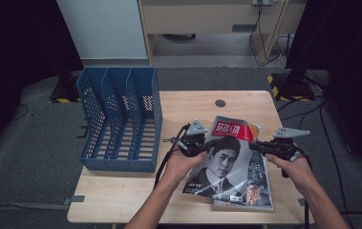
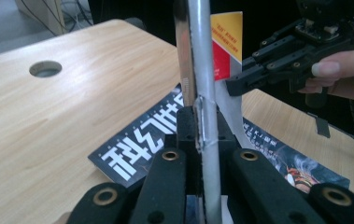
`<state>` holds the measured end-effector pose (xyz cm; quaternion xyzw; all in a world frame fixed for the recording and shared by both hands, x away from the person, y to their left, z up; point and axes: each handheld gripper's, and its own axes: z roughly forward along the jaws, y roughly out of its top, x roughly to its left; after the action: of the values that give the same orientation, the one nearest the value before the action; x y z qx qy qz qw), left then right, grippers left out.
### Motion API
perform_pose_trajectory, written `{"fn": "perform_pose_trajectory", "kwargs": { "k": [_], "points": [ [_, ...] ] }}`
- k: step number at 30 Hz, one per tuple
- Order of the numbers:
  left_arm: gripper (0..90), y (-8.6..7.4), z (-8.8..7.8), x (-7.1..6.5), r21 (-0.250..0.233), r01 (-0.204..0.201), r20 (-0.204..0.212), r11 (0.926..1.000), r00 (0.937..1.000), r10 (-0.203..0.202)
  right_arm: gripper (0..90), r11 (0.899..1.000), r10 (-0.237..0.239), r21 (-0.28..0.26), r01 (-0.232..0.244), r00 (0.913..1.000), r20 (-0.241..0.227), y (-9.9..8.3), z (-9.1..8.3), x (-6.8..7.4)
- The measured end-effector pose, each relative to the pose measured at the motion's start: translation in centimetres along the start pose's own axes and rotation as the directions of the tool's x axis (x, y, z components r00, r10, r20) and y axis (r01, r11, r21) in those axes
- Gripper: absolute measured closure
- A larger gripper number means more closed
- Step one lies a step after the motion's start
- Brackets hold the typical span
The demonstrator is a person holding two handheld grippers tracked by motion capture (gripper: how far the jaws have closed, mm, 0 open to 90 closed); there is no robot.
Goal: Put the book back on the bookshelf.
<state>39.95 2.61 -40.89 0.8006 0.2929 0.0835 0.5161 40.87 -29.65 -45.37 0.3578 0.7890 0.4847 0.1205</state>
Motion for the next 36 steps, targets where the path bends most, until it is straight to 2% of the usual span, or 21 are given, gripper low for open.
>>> {"fn": "perform_pose_trajectory", "kwargs": {
  "k": [5, 8, 9, 10, 11, 19, 27, 30, 33, 36],
  "points": [
    [86.7, 0.6, -0.4, 0.1, -0.019, -0.016, -0.004, 0.9997, 0.9999, 0.016, 83.2, 1.000, -0.014, -0.024, 0.014, 0.9996, 0.024, 1.5, -0.7, 0.1],
    [86.6, 1.0, -0.7, 0.3, -0.033, -0.034, -0.011, 0.9989, 0.9994, 0.033, 84.3, 0.999, -0.048, -0.024, 0.049, 0.9977, 0.049, 3.1, -1.4, 0.2],
    [86.5, 1.0, -0.7, 0.3, -0.033, -0.034, -0.011, 0.9989, 0.9994, 0.033, 84.3, 0.999, -0.048, -0.024, 0.049, 0.9977, 0.049, 3.1, -1.4, 0.2],
    [86.5, 1.2, -0.8, 0.4, -0.049, -0.038, -0.015, 0.9981, 0.9992, 0.037, 84.8, 0.997, -0.069, -0.020, 0.070, 0.9955, 0.065, 3.9, -1.6, 0.3],
    [86.5, 1.2, -0.8, 0.4, -0.049, -0.038, -0.015, 0.9981, 0.9992, 0.037, 84.8, 0.997, -0.069, -0.020, 0.070, 0.9955, 0.065, 3.9, -1.6, 0.3],
    [86.4, 1.6, -1.3, 0.6, -0.124, -0.051, -0.035, 0.9910, 0.9983, 0.047, 86.7, 0.992, -0.119, -0.039, 0.123, 0.9875, 0.103, 6.7, -2.7, 0.7],
    [86.5, 2.2, -1.6, 0.5, -0.157, -0.089, -0.074, 0.9836, 0.9942, 0.078, 87.1, 0.986, -0.148, -0.059, 0.156, 0.9818, 0.119, 8.5, -3.4, 1.1],
    [86.4, 2.3, -1.6, 0.5, -0.164, -0.107, -0.084, 0.9806, 0.9920, 0.095, 87.1, 0.986, -0.154, -0.040, 0.160, 0.9807, 0.120, 9.2, -3.7, 1.3],
    [86.4, 2.3, -1.6, 0.5, -0.169, -0.106, -0.083, 0.9800, 0.9922, 0.093, 87.1, 0.985, -0.167, -0.016, 0.170, 0.9794, 0.114, 9.5, -3.8, 1.5],
    [86.3, 2.4, -1.6, 0.5, -0.178, -0.105, -0.083, 0.9785, 0.9923, 0.091, 87.0, 0.980, -0.196, 0.012, 0.196, 0.9740, 0.113, 10.1, -4.1, 1.8]
  ]
}}
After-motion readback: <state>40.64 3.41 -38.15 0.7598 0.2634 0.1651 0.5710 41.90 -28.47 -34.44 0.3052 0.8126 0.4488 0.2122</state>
